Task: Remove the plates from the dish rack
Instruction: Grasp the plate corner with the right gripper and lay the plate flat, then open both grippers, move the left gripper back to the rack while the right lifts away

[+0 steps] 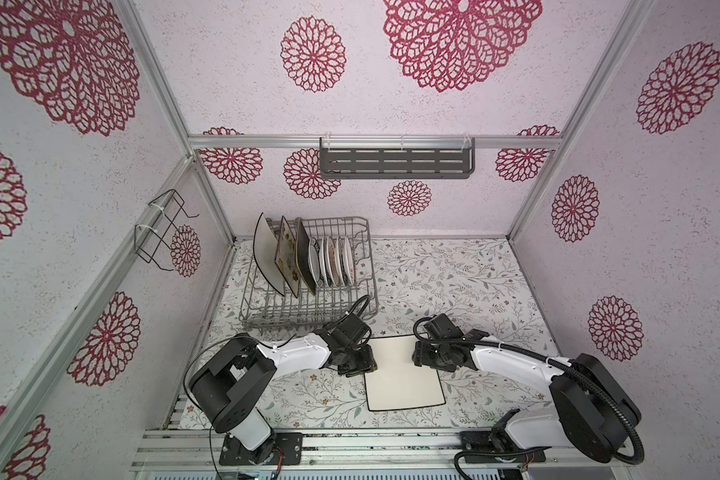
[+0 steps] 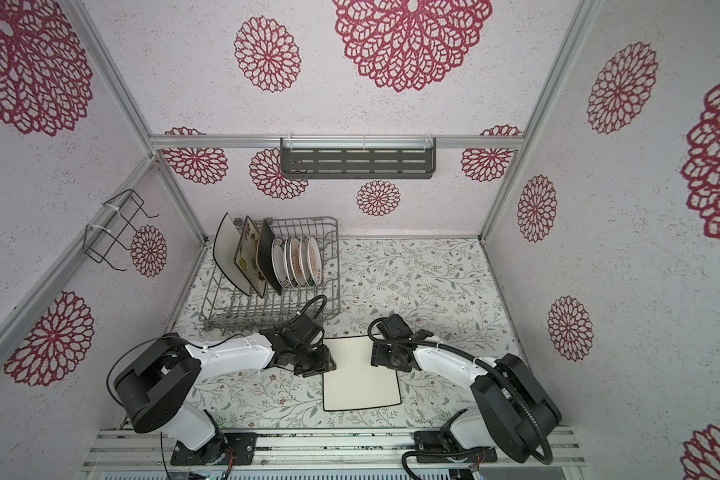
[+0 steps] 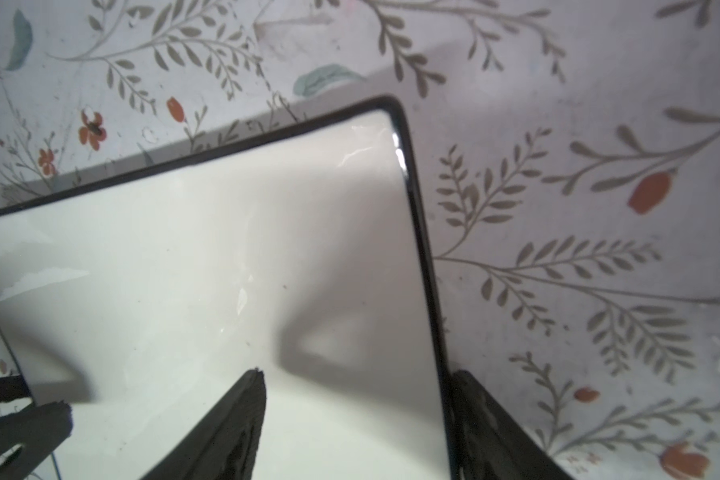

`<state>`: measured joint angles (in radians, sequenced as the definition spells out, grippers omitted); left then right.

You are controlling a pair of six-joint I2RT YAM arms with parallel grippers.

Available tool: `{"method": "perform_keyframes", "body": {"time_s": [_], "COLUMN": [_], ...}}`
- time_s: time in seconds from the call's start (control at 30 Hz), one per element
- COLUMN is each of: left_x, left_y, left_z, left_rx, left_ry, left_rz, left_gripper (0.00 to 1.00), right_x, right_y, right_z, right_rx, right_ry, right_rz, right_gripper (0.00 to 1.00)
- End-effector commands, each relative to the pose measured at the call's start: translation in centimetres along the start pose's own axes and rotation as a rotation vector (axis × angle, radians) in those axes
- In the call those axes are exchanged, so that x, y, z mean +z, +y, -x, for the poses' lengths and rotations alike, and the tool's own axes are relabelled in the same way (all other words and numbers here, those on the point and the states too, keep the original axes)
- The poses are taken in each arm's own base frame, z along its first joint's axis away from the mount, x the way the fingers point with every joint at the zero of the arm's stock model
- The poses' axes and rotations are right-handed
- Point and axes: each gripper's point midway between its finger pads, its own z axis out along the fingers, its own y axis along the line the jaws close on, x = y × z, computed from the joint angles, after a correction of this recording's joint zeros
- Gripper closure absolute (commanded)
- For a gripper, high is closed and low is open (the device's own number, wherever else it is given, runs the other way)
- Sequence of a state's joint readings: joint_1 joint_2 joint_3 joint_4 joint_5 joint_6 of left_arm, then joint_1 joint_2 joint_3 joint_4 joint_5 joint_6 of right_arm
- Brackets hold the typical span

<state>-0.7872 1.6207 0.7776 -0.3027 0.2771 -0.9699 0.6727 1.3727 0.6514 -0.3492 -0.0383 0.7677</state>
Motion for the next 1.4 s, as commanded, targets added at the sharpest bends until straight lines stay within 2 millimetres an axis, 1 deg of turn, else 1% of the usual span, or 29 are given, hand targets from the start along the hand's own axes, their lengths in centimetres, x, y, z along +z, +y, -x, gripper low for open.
{"method": "perform_keyframes", "body": {"time_s": [0.0,0.1,0.17,0.2,0.23,0.33,0.37,0.43,0.47,0.53,0.6,0.7,0.73,0.83,0.87,0.93,1.07,1.17,1.27,1.37], "left_x": [0.6,0.2,-0.1,-0.3,-0.5,-1.5,-1.8,-2.6,-3.2,-4.5,-6.2,-9.6,-11.2,-16.5,-18.5,-21.7,-27.1,-30.6,-33.7,-35.8], "left_y": [6.1,6.1,5.9,5.9,5.9,5.7,5.5,5.1,4.9,4.4,4.1,3.7,3.5,2.6,2.4,2.2,3.7,4.3,5.3,6.9], "left_z": [-2.3,-1.9,-1.9,-1.8,-1.7,-1.2,-0.9,-0.3,-0.1,0.5,1.0,2.3,2.9,5.4,6.2,7.5,9.9,11.6,13.5,15.4], "left_rx": [-0.033,-0.030,-0.025,-0.023,-0.020,0.005,0.017,0.042,0.053,0.076,0.101,0.149,0.168,0.223,0.236,0.257,0.264,0.277,0.263,0.235], "left_ry": [0.059,0.044,0.040,0.033,0.025,-0.005,-0.016,-0.041,-0.057,-0.098,-0.143,-0.254,-0.308,-0.495,-0.554,-0.623,-0.685,-0.735,-0.775,-0.778], "left_rz": [0.210,0.207,0.200,0.205,0.205,0.205,0.204,0.203,0.203,0.207,0.212,0.239,0.252,0.274,0.293,0.323,0.423,0.443,0.458,0.484], "left_gripper": [0.55,0.55,0.53,0.49,0.40,0.26,0.22,0.19,0.14,0.02,0.03,0.03,0.03,0.03,0.03,0.03,0.03,0.03,0.02,0.02], "right_x": [-0.2,-0.3,-0.7,-0.9,-1.2,-2.2,-2.5,-3.2,-3.7,-4.7,-5.7,-7.3,-7.8,-8.9,-9.1,-9.3,-9.3,-9.1,-8.8,-8.6], "right_y": [0.8,0.2,-0.3,-0.5,-0.7,-1.1,-1.2,-0.9,-0.8,-0.4,0.1,1.3,1.5,1.7,1.8,2.6,4.5,6.0,6.6,7.3], "right_z": [-1.4,-1.5,-1.5,-1.4,-1.2,-0.3,0.1,0.9,1.4,2.3,3.2,4.6,5.1,6.6,6.9,7.7,9.0,9.6,10.3,10.7], "right_rx": [0.032,0.031,0.031,0.029,0.026,0.000,-0.012,-0.039,-0.052,-0.074,-0.090,-0.134,-0.152,-0.200,-0.223,-0.267,-0.321,-0.348,-0.350,-0.350], "right_ry": [0.063,0.055,0.042,0.034,0.023,-0.013,-0.029,-0.058,-0.079,-0.116,-0.162,-0.225,-0.248,-0.291,-0.294,-0.298,-0.313,-0.303,-0.281,-0.280], "right_rz": [0.011,-0.022,-0.048,-0.056,-0.070,-0.105,-0.119,-0.121,-0.124,-0.117,-0.106,-0.068,-0.069,-0.108,-0.123,-0.125,-0.091,-0.058,-0.081,-0.069], "right_gripper": [0.27,0.21,0.13,0.11,0.08,0.01,0.01,0.01,0.01,0.01,0.01,0.01,0.01,0.01,0.01,0.01,0.01,0.01,0.01,0.01]}}
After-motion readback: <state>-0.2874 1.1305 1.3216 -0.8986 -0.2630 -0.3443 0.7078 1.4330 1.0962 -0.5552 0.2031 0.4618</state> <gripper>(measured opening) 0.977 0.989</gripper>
